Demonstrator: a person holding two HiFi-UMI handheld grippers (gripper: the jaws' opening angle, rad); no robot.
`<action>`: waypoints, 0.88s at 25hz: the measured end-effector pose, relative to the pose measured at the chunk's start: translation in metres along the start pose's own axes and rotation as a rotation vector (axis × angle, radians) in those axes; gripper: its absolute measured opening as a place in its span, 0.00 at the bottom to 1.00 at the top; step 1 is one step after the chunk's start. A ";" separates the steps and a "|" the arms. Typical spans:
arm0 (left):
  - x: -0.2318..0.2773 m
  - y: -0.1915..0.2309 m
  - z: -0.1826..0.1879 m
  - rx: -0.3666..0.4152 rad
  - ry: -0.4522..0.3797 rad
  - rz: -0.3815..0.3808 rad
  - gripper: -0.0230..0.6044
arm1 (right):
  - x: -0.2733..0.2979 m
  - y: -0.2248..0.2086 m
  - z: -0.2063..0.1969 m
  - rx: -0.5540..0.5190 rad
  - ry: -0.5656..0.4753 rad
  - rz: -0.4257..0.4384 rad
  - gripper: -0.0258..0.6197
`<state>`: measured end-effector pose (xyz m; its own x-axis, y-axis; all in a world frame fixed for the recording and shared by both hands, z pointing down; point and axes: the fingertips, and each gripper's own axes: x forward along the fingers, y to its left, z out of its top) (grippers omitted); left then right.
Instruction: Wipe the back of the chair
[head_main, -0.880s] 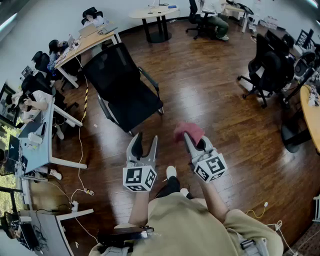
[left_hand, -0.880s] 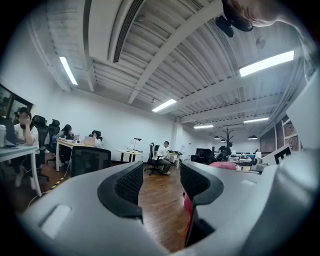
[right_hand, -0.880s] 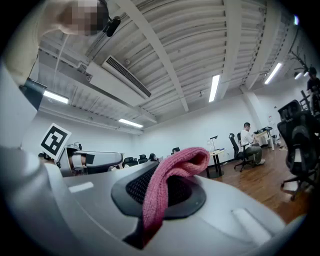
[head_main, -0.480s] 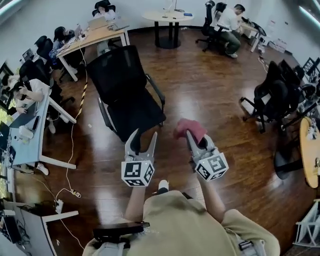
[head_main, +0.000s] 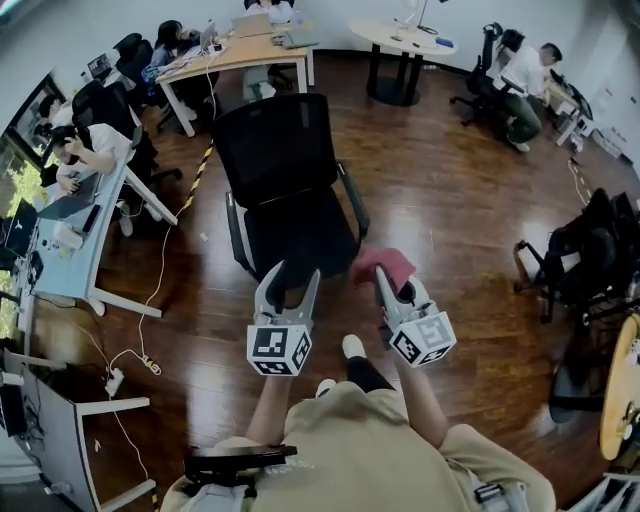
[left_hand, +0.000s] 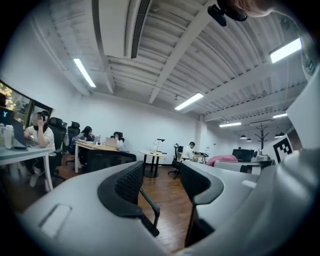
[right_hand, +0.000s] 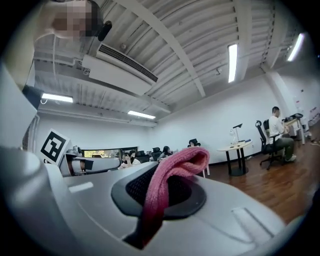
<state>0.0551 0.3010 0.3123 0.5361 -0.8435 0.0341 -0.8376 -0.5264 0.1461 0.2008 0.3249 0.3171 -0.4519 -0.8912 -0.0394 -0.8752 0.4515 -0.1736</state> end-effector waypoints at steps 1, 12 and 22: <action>0.009 0.011 0.002 0.002 -0.004 0.035 0.39 | 0.017 -0.006 0.001 0.004 0.003 0.034 0.06; 0.069 0.092 0.011 0.007 0.012 0.294 0.39 | 0.157 -0.028 -0.031 0.090 0.107 0.314 0.06; 0.130 0.238 0.004 -0.028 0.024 0.338 0.39 | 0.311 -0.005 -0.069 0.095 0.189 0.383 0.06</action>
<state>-0.0753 0.0653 0.3473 0.2310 -0.9669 0.1087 -0.9653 -0.2138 0.1497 0.0529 0.0487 0.3735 -0.7721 -0.6326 0.0611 -0.6227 0.7338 -0.2717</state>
